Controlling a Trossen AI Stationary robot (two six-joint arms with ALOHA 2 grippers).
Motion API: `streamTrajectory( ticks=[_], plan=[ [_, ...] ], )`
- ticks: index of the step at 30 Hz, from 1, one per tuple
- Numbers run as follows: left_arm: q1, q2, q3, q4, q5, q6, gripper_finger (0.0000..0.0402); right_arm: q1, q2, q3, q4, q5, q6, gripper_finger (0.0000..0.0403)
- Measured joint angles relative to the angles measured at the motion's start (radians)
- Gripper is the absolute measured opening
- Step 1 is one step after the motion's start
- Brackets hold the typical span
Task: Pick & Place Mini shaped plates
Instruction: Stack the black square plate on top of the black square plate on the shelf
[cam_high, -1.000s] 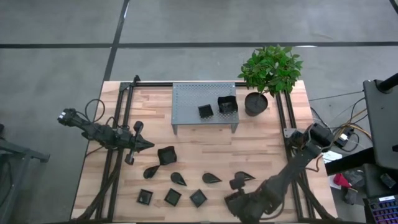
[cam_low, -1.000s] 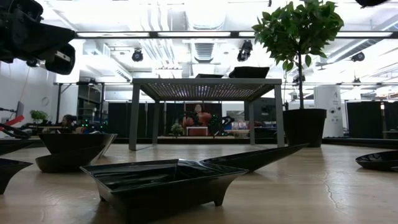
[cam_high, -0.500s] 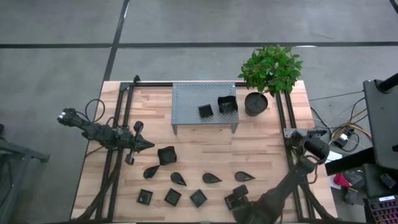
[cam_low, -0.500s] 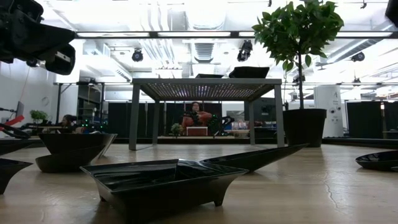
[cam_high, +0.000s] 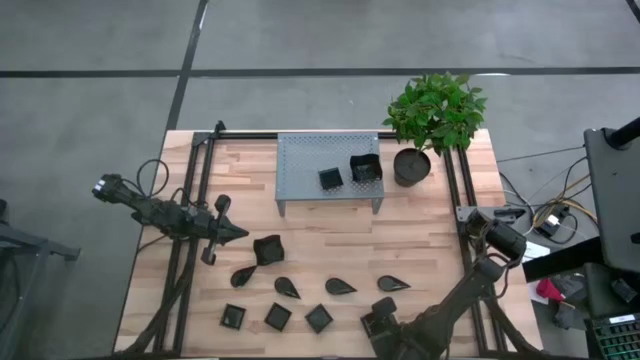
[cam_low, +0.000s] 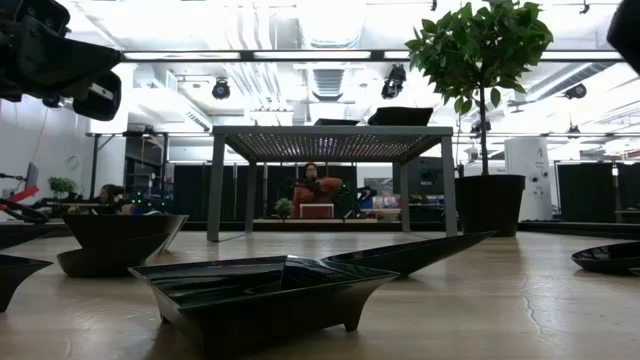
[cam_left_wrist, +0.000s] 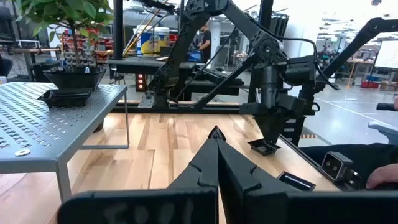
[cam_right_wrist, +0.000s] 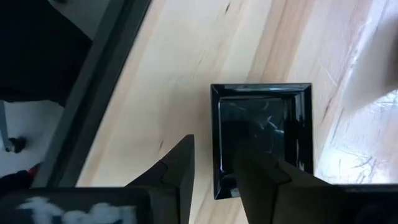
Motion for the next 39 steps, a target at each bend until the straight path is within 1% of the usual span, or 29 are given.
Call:
streamTrajectory(
  ticks=[9, 16, 21, 26, 30, 36, 39],
  plan=[
    [0.0, 0.0, 0.0, 0.0, 0.0, 0.0, 0.0, 0.0, 0.016, 0.001, 0.008, 0.0, 0.001, 0.0063],
    [0.0, 0.0, 0.0, 0.0, 0.0, 0.0, 0.0, 0.0, 0.016, 0.003, 0.004, 0.001, 0.001, 0.0016],
    [0.0, 0.0, 0.0, 0.0, 0.0, 0.0, 0.0, 0.0, 0.011, 0.029, -0.061, 0.009, -0.006, 0.0011],
    [0.0, 0.0, 0.0, 0.0, 0.0, 0.0, 0.0, -0.002, -0.021, 0.098, -0.204, 0.101, -0.016, 0.0011],
    [0.0, 0.0, 0.0, 0.0, 0.0, 0.0, 0.0, -0.009, -0.045, 0.159, -0.295, 0.234, -0.057, 0.0011],
    [0.0, 0.0, 0.0, 0.0, 0.0, 0.0, 0.0, -0.046, -0.069, 0.216, -0.33, 0.482, -0.216, 0.0011],
    [0.0, 0.0, 0.0, 0.0, 0.0, 0.0, 0.0, -0.085, -0.085, 0.224, -0.333, 0.543, -0.314, 0.0011]
  ],
)
